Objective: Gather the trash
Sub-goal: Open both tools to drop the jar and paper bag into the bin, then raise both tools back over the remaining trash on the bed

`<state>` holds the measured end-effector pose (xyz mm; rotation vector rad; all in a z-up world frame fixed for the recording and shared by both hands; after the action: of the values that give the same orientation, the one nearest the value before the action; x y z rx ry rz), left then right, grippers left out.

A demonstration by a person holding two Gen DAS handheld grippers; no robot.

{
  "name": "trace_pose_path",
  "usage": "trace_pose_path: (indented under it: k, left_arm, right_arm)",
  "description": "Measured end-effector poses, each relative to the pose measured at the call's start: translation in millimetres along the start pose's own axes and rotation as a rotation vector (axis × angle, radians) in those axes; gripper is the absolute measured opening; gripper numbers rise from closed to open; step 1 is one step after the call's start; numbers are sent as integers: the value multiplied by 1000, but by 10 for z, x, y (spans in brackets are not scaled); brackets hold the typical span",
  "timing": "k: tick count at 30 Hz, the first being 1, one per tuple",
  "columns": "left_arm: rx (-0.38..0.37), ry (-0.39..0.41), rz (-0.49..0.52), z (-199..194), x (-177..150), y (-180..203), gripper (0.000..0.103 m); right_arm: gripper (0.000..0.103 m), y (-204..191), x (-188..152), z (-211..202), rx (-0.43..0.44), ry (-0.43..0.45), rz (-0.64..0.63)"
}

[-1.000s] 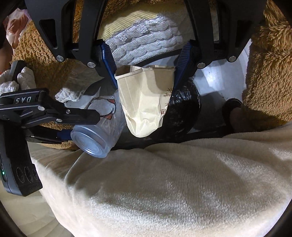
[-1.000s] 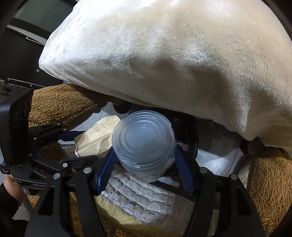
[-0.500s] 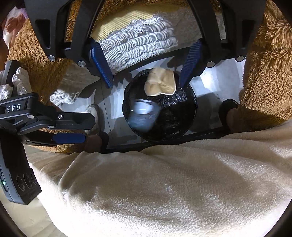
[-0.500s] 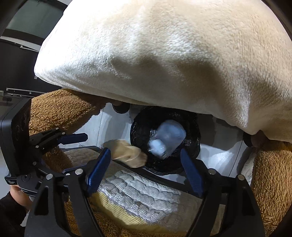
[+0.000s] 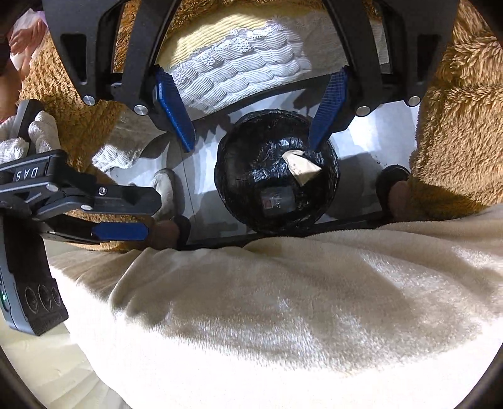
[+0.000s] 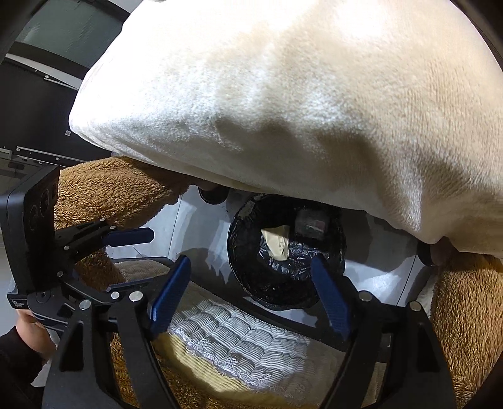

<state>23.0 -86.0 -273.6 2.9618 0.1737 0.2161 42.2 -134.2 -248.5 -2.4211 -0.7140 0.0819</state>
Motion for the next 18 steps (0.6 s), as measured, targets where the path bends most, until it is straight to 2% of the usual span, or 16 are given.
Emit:
trace_pose_path:
  k: [7, 14, 18]
  left_arm:
    - [-8, 137, 8, -291, 109, 9, 73]
    - [-17, 341, 5, -754, 308, -61, 73]
    - [-3, 431, -8, -1002, 501, -158, 73]
  right_arm:
    - [78, -156, 82, -233, 27, 107, -70]
    - [78, -475, 239, -728, 18, 333, -236]
    - [78, -612, 359, -934, 16, 416, -318]
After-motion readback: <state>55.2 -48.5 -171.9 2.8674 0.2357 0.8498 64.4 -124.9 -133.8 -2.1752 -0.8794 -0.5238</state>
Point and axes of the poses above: each gripper's, at about its wrist camera, not at the fingertips, and z roughly the way its jaws point, y to its right, x to its top, the point moved 9 cm from there along z, roughly the way its jaws point, and after that the axes turned 11 degrees about x, right-handed, at the moved point
